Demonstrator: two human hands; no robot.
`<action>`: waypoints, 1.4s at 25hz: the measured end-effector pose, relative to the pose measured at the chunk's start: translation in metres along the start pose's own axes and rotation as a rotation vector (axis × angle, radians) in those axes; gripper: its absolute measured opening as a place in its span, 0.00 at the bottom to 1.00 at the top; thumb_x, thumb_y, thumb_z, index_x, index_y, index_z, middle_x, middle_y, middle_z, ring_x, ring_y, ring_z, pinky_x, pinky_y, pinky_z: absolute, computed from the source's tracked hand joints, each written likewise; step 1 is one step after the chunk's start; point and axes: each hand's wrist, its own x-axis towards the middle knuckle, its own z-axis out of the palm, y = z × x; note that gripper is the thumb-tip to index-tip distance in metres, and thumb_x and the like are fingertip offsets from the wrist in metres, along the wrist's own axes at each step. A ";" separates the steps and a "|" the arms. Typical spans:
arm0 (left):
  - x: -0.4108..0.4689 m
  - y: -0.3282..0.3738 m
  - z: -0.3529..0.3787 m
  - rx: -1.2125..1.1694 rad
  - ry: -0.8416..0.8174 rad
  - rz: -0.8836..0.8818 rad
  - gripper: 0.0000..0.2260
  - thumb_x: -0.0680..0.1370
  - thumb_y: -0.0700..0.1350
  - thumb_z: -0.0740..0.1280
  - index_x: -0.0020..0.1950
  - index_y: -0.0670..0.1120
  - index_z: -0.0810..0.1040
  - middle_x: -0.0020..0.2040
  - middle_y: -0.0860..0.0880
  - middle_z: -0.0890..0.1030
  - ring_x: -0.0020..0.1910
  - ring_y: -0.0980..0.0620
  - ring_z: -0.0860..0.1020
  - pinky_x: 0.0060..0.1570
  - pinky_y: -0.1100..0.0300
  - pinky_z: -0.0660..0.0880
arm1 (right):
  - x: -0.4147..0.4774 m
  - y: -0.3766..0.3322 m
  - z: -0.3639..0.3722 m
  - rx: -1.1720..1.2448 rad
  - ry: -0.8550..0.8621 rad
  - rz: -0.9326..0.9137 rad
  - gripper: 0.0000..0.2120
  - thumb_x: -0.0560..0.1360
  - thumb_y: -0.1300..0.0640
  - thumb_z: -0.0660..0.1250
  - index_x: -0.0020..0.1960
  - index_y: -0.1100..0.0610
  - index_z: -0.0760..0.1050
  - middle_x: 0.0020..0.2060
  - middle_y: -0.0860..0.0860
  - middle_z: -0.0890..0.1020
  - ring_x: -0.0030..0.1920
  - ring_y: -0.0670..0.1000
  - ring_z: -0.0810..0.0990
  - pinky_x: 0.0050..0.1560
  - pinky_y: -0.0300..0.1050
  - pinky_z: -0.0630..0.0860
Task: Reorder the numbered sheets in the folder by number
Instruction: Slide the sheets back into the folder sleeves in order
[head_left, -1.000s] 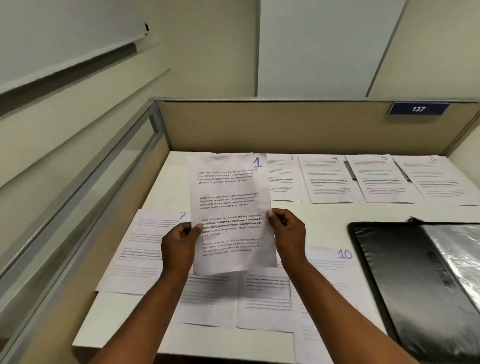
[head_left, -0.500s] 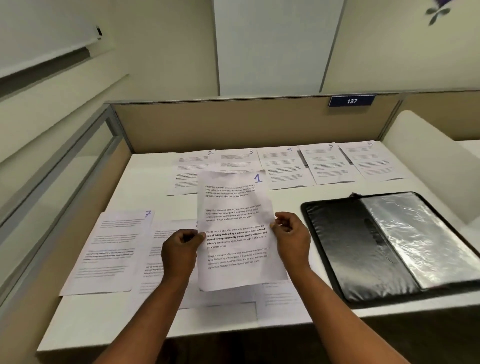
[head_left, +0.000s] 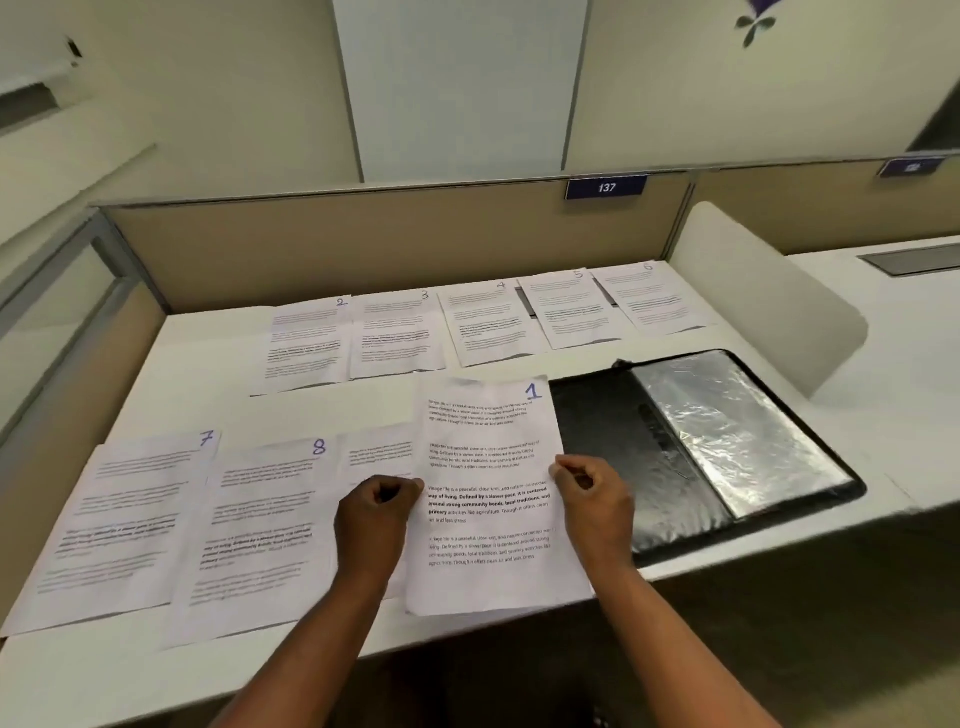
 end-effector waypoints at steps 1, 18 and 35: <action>-0.005 0.004 0.011 0.010 -0.005 0.003 0.05 0.74 0.47 0.77 0.39 0.51 0.84 0.38 0.55 0.85 0.42 0.49 0.84 0.49 0.40 0.81 | 0.006 0.005 -0.011 -0.009 -0.004 0.004 0.06 0.77 0.57 0.74 0.53 0.51 0.83 0.47 0.42 0.83 0.46 0.39 0.82 0.45 0.34 0.79; -0.124 0.072 0.338 0.092 -0.003 -0.089 0.07 0.76 0.46 0.75 0.40 0.47 0.81 0.37 0.53 0.83 0.38 0.53 0.82 0.37 0.58 0.77 | 0.175 0.112 -0.237 -0.296 -0.234 -0.167 0.07 0.80 0.58 0.69 0.56 0.53 0.83 0.47 0.41 0.79 0.47 0.38 0.78 0.48 0.28 0.71; -0.146 0.078 0.506 -0.094 -0.310 -0.375 0.08 0.72 0.43 0.76 0.38 0.40 0.82 0.36 0.42 0.85 0.38 0.37 0.85 0.39 0.41 0.82 | 0.192 0.132 -0.337 -0.989 -0.364 -0.304 0.26 0.74 0.37 0.62 0.66 0.49 0.81 0.57 0.47 0.83 0.56 0.51 0.81 0.57 0.53 0.72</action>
